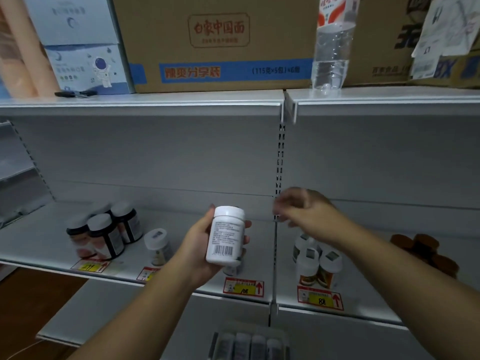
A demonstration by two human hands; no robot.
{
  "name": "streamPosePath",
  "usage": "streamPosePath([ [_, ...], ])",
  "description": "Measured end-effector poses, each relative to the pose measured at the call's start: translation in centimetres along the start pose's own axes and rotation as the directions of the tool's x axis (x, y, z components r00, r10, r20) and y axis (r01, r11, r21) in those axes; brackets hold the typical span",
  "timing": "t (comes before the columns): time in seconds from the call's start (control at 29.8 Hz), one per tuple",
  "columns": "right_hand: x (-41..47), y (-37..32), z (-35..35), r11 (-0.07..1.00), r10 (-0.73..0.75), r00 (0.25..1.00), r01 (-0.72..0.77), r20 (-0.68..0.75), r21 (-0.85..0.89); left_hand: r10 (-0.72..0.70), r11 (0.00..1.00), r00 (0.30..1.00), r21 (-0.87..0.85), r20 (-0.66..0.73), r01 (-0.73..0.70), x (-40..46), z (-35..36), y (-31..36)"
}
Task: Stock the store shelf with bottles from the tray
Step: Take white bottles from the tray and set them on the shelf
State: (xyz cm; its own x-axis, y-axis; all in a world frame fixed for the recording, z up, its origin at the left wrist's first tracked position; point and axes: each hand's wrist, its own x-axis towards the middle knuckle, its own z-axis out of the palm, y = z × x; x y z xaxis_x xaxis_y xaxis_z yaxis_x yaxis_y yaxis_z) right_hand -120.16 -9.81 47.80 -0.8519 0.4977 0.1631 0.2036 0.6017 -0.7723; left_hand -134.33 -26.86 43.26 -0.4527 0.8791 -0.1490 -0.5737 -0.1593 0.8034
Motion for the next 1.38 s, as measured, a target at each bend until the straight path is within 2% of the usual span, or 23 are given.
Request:
streamPosePath([
  [0.1,-1.0,-4.7,3.5,0.99,-0.126,0.992,0.125,-0.016,-0.066,0.001,0.996,1.0,0.085,-0.015,0.0,0.1,-0.3,0.3],
  [0.23,-0.4,-5.9,6.2,0.974,-0.073,0.997,0.064,-0.036,-0.218,0.142,0.924,0.985,0.37,-0.102,-0.095,-0.3,-0.9,1.4],
  [0.34,0.5,-5.7,7.6,0.961,-0.04,0.999,0.038,-0.005,-0.273,0.223,0.837,0.958,0.54,-0.183,-0.092,-0.5,-0.8,2.6],
  [0.44,1.4,-5.5,8.5,0.997,-0.028,0.999,0.027,-0.017,-0.077,0.261,0.782,0.947,0.616,-0.186,-0.095,-0.4,-0.9,3.8],
  [0.5,2.0,-5.2,8.4,0.978,0.025,0.999,-0.03,0.027,0.205,0.252,0.787,0.958,0.605,-0.134,-0.123,-0.5,-1.4,4.7],
  [0.57,2.3,-4.7,8.2,0.855,0.077,0.989,-0.131,0.128,0.501,0.203,0.823,0.975,0.554,-0.085,-0.123,-0.7,-2.1,5.4],
  [0.6,2.5,-4.5,8.2,0.793,0.08,0.983,-0.163,0.164,0.587,0.185,0.839,0.98,0.532,-0.075,-0.118,-0.7,-2.3,5.6],
  [0.74,2.8,-4.0,9.0,0.663,0.057,0.972,-0.209,0.23,0.719,0.224,0.862,0.969,0.484,-0.104,-0.148,-0.4,-2.7,5.9],
  [0.8,2.8,-3.8,9.4,0.708,0.048,0.978,-0.178,0.205,0.683,0.266,0.852,0.956,0.495,-0.126,-0.172,-0.1,-2.8,5.9],
  [0.91,2.6,-3.7,9.8,0.863,0.046,0.992,-0.099,0.118,0.496,0.313,0.815,0.94,0.547,-0.139,-0.19,0.3,-3.0,5.7],
  [0.97,2.6,-3.8,9.9,0.922,0.053,0.994,-0.084,0.092,0.377,0.337,0.794,0.931,0.574,-0.142,-0.2,0.5,-3.0,5.6],
  [1.38,2.1,-2.1,8.9,0.988,0.094,0.995,-0.091,-0.02,0.121,0.352,0.701,0.93,0.687,-0.102,-0.19,1.6,-1.6,3.6],
])
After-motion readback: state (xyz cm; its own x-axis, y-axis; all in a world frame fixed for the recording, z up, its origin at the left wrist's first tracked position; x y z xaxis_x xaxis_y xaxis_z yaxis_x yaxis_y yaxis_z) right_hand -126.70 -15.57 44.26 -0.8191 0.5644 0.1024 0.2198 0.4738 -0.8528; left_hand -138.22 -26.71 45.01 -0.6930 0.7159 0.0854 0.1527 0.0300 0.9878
